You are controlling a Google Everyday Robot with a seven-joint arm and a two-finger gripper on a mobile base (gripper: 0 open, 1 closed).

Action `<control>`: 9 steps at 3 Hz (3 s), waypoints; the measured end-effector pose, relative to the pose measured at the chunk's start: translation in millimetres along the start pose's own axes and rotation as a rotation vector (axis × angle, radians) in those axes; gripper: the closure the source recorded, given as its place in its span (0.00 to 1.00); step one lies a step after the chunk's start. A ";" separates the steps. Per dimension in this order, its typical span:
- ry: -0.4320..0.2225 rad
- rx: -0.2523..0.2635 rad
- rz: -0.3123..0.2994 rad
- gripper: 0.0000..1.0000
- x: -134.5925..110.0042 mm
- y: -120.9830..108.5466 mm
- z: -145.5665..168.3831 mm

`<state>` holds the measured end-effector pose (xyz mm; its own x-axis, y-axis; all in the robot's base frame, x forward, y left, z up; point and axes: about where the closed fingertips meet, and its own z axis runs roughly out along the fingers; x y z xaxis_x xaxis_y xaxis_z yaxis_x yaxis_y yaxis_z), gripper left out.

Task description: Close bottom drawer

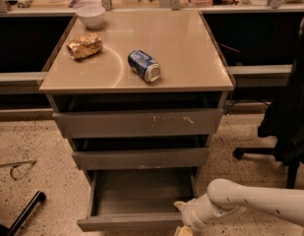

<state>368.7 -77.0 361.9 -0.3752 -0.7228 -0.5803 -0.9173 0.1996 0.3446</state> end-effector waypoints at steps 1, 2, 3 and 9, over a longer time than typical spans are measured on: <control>-0.069 0.019 0.019 0.00 15.6 -2.4 32.1; -0.122 0.051 0.021 0.00 27.0 4.3 47.2; -0.159 0.020 -0.009 0.00 39.0 7.6 70.4; -0.212 -0.094 -0.029 0.00 25.6 -71.9 165.5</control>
Offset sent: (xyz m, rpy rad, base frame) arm -0.0355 0.0120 -0.0661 0.1319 -0.0894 -0.1413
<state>403.0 -0.4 200.1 -0.3774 -0.5706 -0.7294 -0.9155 0.1111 0.3867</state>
